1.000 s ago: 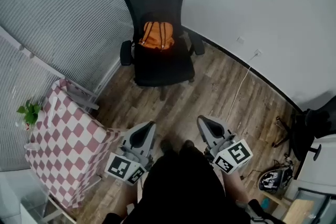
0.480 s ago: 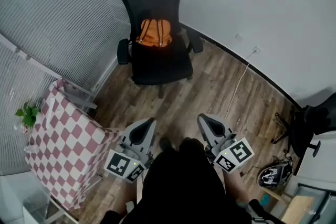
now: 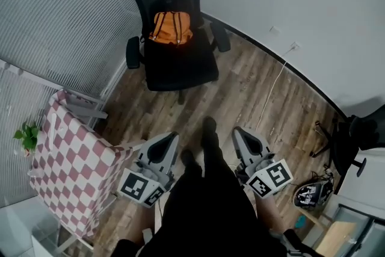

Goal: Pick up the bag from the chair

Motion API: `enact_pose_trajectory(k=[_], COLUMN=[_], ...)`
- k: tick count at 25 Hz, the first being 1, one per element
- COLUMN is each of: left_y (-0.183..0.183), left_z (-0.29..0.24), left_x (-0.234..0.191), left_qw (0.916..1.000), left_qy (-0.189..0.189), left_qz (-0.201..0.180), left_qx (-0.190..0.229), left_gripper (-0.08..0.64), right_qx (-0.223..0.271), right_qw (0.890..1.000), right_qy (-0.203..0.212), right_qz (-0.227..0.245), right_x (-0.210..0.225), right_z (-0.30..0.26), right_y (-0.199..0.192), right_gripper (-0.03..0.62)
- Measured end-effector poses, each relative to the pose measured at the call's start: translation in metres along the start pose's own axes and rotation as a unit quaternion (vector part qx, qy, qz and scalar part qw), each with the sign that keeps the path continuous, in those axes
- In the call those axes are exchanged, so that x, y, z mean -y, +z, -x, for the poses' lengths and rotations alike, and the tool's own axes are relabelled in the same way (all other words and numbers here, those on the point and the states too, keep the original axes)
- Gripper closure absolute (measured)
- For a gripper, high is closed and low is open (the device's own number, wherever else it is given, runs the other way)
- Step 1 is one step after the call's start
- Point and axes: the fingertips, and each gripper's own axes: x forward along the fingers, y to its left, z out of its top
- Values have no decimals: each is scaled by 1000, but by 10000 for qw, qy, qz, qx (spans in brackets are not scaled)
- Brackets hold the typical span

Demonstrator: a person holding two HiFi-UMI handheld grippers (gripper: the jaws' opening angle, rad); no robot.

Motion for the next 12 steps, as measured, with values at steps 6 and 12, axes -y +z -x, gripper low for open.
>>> enact_pose_trajectory(k=[6, 12], left_y=[34, 70], left_z=[-43, -97], left_x=[-23, -44], left_qw=[9994, 9976], left_qy=[267, 572], left_qz=[-219, -359], left_qx=[-22, 113], left_gripper=[523, 524], right_qx=[108, 289], right_qw=[9997, 9968], right_qy=[196, 730], right_qz=[25, 161], right_x=[40, 73], right_z=[-54, -114], right_y=[30, 81], right_gripper=[572, 572])
